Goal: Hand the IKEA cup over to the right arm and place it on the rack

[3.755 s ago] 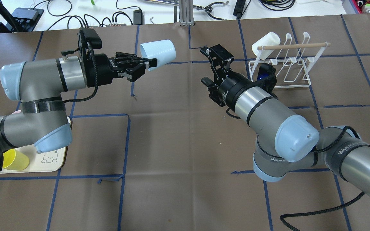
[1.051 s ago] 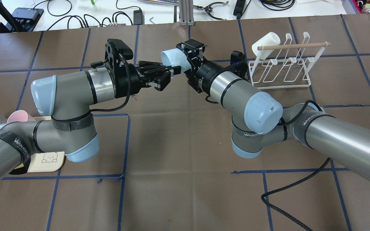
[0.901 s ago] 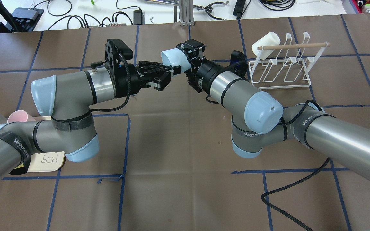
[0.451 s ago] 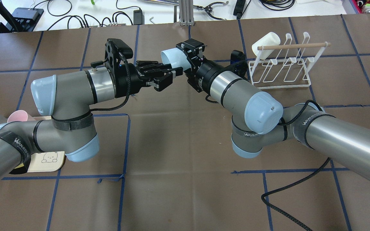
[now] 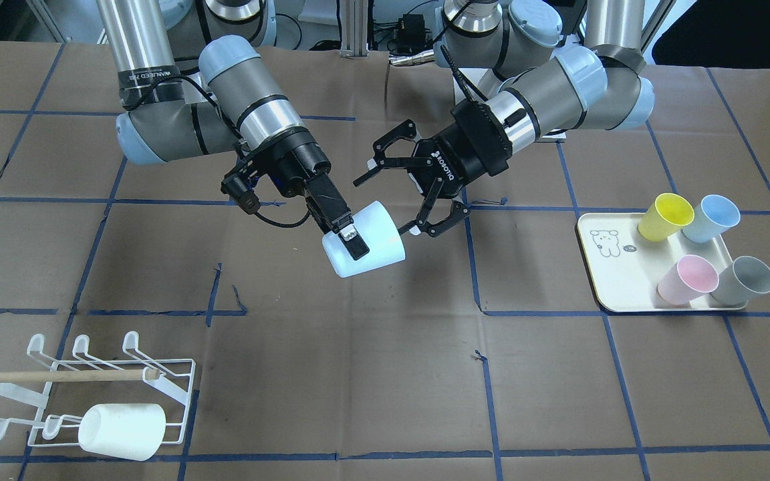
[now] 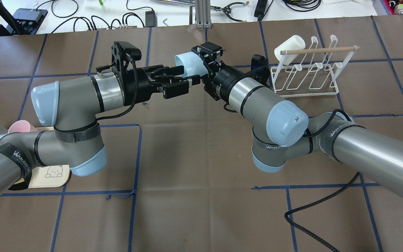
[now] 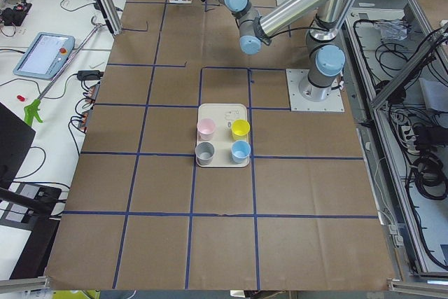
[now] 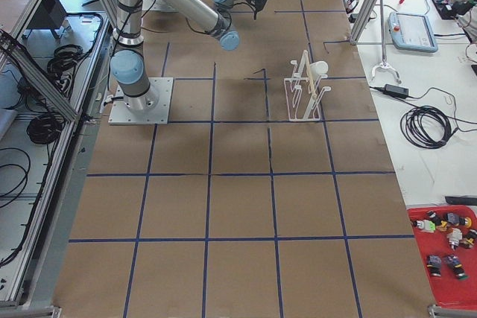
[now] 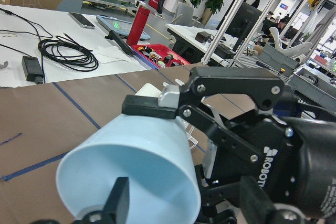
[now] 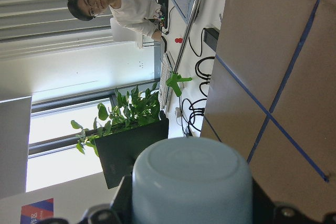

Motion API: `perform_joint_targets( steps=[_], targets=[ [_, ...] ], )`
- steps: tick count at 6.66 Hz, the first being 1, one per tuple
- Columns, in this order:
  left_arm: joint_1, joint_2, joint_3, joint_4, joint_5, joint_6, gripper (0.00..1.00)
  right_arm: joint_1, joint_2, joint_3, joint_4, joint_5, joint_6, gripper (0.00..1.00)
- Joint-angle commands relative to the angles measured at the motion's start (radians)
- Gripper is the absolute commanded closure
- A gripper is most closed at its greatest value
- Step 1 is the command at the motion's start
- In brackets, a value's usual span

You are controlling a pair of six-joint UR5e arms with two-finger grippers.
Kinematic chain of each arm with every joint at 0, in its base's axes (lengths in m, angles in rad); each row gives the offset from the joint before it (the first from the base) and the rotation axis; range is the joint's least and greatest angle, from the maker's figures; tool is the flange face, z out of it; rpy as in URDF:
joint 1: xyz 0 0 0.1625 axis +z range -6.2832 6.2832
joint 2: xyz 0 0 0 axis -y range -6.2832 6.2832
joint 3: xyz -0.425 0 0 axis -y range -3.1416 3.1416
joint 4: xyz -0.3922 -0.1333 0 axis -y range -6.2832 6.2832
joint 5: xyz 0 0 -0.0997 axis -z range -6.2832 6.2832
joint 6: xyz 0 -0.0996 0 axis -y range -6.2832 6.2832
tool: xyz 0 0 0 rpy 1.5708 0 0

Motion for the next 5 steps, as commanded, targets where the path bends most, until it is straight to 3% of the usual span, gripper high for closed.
perform_joint_targets(
  steps=[1, 3, 5],
  targets=[
    [0.096, 0.016, -0.003, -0.002, 0.0, -0.086, 0.01, -0.014, -0.005, -0.005, -0.001, -0.003, -0.009, 0.68],
    [0.194, 0.016, -0.006, -0.005, 0.012, -0.09, 0.01, -0.067, -0.009, -0.009, 0.0, -0.008, -0.012, 0.66],
    [0.185, 0.018, 0.018, -0.018, 0.296, -0.201, 0.01, -0.161, -0.012, -0.009, 0.005, -0.009, -0.018, 0.65]
  ],
)
